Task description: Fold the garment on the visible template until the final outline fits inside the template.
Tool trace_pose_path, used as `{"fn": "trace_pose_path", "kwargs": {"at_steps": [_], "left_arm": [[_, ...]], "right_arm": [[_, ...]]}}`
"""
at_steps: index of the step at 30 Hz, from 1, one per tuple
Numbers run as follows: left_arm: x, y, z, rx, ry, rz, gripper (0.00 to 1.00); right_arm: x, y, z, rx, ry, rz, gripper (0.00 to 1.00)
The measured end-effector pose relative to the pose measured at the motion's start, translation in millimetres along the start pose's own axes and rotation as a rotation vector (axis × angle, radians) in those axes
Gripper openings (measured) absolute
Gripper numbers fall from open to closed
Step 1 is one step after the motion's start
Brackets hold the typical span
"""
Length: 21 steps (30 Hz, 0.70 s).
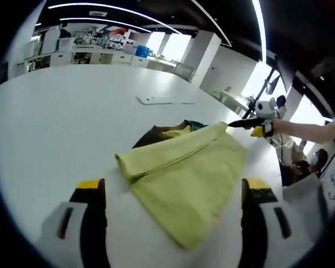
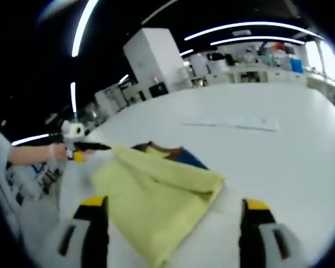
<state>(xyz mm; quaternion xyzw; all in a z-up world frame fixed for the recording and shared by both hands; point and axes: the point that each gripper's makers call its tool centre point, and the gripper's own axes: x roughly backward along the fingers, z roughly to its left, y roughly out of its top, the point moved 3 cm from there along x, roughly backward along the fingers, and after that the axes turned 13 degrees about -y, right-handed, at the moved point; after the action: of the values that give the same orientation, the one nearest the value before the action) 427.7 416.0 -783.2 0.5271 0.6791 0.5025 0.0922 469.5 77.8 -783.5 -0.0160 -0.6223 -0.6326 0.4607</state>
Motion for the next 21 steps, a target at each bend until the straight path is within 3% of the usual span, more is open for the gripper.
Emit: {"fn": "trace_pose_path", "kwargs": {"at_steps": [8,21], "left_arm": [[-6.9,-3.2,-14.1,-0.012,-0.063,0.021,0.97],[-22.0,-5.1,-11.2,0.002,-0.088,0.029,0.93]], "right_arm": [[-3.2,-6.7,14.5,0.037,0.040,0.020,0.98],[-8.3,-10.8,32.1,0.076,0.091,0.038,0.95]]}}
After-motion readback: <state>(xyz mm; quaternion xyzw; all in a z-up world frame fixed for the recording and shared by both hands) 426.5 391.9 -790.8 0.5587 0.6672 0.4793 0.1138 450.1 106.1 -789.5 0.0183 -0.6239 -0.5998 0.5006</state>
